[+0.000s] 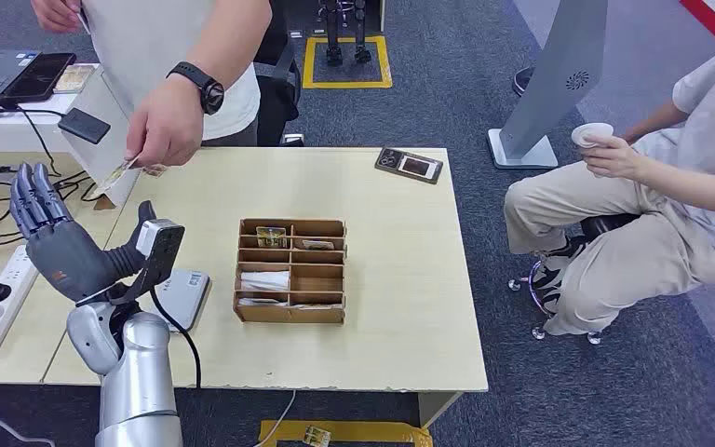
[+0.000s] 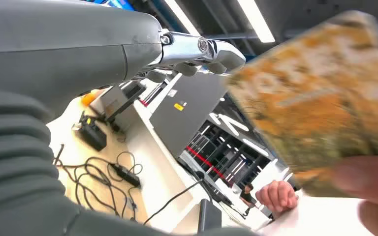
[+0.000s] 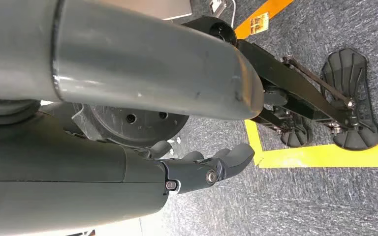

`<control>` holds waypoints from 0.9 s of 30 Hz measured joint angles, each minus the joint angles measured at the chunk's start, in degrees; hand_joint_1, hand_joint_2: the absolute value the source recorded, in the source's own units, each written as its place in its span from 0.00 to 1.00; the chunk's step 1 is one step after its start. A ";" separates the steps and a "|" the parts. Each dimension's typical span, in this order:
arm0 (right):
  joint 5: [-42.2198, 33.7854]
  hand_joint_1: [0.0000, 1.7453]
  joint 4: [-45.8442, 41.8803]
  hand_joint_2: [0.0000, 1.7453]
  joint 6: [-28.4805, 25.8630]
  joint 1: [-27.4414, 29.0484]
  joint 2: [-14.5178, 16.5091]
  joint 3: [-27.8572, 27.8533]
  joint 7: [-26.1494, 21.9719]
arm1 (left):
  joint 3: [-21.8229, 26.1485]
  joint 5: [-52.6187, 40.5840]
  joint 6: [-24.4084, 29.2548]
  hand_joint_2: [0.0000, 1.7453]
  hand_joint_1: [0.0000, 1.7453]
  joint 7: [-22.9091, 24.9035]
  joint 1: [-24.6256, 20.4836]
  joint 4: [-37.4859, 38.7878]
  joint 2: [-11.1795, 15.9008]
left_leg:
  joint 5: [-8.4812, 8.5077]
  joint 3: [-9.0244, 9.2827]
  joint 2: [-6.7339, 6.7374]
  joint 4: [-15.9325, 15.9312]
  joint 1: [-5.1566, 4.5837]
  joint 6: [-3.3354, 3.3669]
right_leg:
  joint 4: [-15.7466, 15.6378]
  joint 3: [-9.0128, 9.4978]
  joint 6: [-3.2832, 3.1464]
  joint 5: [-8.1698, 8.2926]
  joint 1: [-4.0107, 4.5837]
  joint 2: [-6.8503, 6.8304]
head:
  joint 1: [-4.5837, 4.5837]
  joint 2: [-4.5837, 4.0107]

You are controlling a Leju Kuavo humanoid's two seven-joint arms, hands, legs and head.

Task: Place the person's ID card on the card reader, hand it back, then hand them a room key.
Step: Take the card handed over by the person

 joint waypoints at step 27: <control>0.00 0.00 -0.09 0.00 0.19 -0.02 0.30 -1.05 -0.69 | 0.07 0.21 0.01 1.00 0.00 -1.86 0.00 1.94 0.03 | 0.00 -0.01 0.00 0.00 0.00 0.00 | 0.00 0.00 0.00 0.00 0.00 0.00 | -0.01 0.00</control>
